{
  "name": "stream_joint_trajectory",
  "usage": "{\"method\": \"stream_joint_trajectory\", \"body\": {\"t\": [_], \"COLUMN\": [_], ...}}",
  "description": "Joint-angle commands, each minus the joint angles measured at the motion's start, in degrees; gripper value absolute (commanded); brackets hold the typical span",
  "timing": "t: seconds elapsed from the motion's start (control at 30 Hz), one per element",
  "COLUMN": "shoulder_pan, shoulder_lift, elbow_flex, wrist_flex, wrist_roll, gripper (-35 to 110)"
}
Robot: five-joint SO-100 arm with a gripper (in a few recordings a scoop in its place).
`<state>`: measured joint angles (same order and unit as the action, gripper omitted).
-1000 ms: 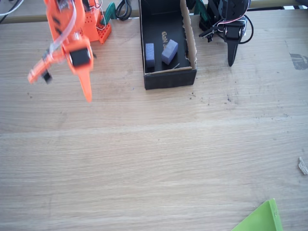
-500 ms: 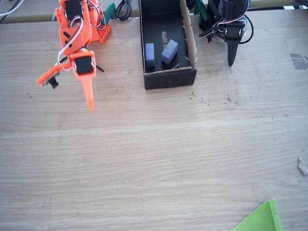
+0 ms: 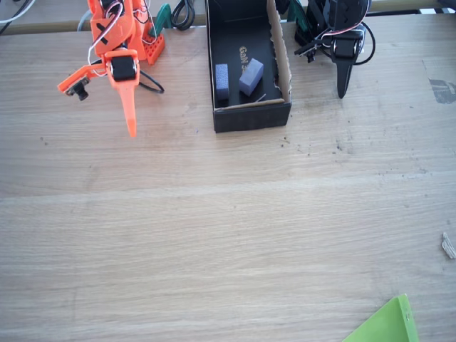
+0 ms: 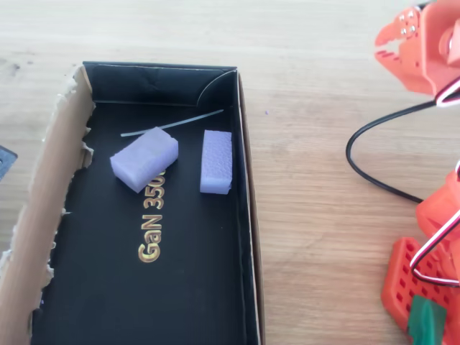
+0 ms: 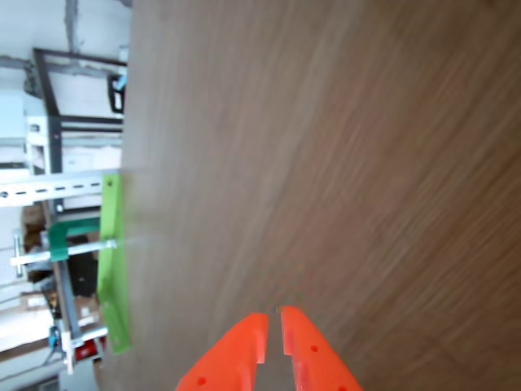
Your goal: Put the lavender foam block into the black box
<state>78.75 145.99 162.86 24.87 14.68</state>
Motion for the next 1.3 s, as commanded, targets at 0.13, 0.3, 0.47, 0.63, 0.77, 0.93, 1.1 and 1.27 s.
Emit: {"method": "stream_joint_trajectory", "body": {"t": [0.13,0.3,0.47,0.63,0.77,0.93,1.1,1.27], "shoulder_pan": [3.25,3.25,2.02,1.49,3.08,1.76,1.41,0.97], "shoulder_lift": [10.9,23.47,28.04,28.04,28.13,28.13,28.13,28.13], "elbow_flex": [0.53,0.53,0.53,0.53,0.62,0.62,0.62,0.62], "wrist_flex": [18.37,37.44,43.95,46.85,47.72,48.43,48.69,49.04], "wrist_roll": [1.32,5.45,5.8,4.48,4.66,5.89,5.89,5.54], "gripper": [0,0,0,0,0,0,0,0]}}
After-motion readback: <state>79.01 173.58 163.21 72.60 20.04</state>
